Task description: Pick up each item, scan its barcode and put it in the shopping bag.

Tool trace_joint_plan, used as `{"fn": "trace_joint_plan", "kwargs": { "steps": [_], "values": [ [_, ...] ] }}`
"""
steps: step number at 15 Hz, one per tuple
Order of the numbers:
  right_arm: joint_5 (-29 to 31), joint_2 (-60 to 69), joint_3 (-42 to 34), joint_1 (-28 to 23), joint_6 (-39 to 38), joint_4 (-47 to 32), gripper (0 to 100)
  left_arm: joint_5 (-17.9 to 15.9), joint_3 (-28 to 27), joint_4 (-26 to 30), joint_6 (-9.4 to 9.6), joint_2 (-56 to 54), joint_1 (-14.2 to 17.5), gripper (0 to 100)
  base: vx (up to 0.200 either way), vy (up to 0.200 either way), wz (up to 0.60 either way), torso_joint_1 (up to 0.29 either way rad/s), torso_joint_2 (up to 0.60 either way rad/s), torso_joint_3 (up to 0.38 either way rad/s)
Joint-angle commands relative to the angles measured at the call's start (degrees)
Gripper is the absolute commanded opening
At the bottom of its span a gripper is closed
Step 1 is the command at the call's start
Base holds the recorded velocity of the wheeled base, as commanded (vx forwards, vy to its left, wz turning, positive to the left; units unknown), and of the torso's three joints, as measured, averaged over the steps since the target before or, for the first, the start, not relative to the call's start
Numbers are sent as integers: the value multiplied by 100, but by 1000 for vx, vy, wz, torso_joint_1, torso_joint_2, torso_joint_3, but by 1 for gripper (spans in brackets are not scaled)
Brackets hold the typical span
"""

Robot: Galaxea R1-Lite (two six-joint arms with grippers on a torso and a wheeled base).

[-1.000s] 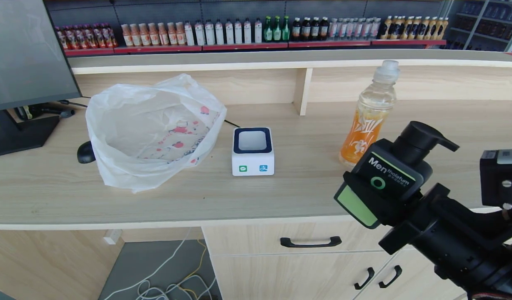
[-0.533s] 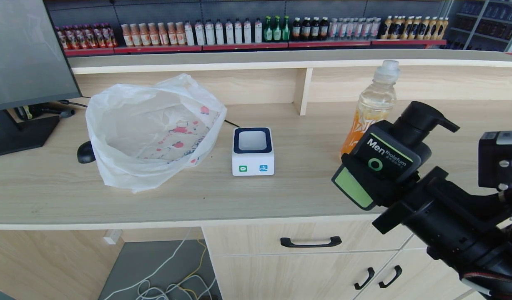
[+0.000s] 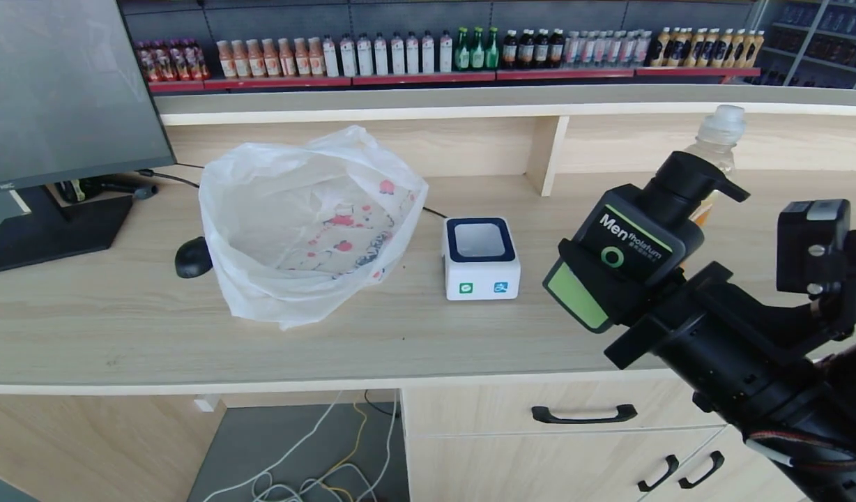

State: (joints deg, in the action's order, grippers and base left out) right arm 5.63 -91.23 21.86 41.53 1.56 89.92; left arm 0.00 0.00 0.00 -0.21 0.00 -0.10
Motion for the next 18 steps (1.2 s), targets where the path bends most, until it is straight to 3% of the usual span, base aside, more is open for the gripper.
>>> {"fn": "trace_joint_plan", "kwargs": {
  "steps": [1, 9, 12, 14, 18],
  "values": [
    [-1, -123, 73, 4, -7, 8, 0, 0, 0, 0, 12, 0, 1, 100, 0, 200, 0, 2, 2, 7],
    [-18, -474, 592, -5, -77, 8, 0, 0, 0, 0, 21, 0, 1, 100, 0, 25, 0, 0, 1, 1],
    [-256, -501, 715, 30, -727, 8, 0, 0, 0, 0, 21, 0, 10, 100, 0, 0, 0, 0, 0, 0],
    [-634, -694, 1312, 21, -1026, -53, 0, 0, 0, 0, 21, 0, 1, 100, 0, 0, 0, 0, 0, 0],
    [-590, -1169, 2842, -163, -1984, -686, 0, 0, 0, 0, 21, 0, 1, 100, 0, 0, 0, 0, 0, 0]
  ]
}}
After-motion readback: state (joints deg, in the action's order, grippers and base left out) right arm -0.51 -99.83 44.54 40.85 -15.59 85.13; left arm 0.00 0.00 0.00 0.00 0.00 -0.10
